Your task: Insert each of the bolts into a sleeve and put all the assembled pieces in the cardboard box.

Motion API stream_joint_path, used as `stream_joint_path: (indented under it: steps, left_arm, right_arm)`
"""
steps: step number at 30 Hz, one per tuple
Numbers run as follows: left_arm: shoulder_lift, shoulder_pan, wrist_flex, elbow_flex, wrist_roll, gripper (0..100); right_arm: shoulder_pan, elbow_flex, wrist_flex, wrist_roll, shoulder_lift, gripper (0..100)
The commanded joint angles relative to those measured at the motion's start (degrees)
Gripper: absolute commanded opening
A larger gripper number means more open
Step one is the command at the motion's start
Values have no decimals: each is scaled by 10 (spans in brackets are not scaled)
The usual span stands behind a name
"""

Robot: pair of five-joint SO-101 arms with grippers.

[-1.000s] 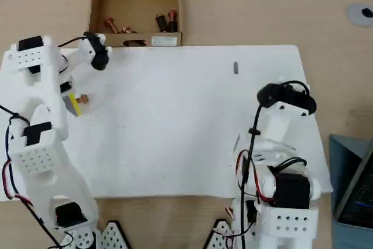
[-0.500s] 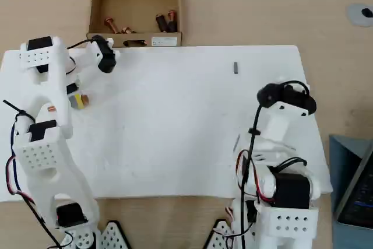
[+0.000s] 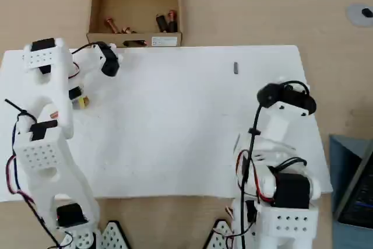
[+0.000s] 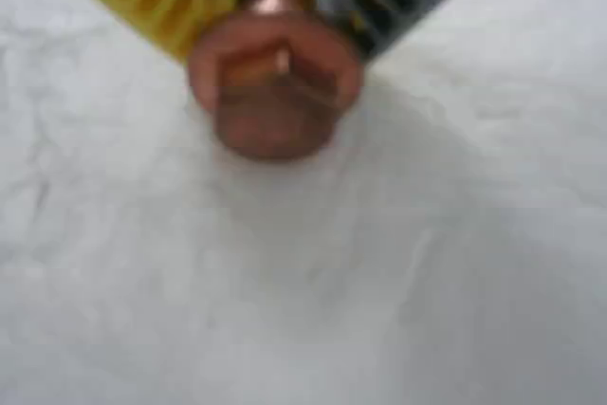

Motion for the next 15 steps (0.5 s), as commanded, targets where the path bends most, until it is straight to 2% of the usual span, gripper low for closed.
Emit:
stream_joint_path:
  steps: [1, 11, 13, 15]
  left_arm:
    - [15, -1, 26, -10, 6, 2]
    - [-92, 2, 158, -44, 16, 3]
    - [-120, 10, 158, -42, 77, 3]
    - [-152, 13, 158, -47, 175, 3]
  right_arm:
    - [5, -6, -14, 6, -8, 9]
    - [4, -51, -12, 6, -8, 9]
    - [4, -65, -11, 13, -8, 9]
    - [4, -77, -11, 38, -8, 9]
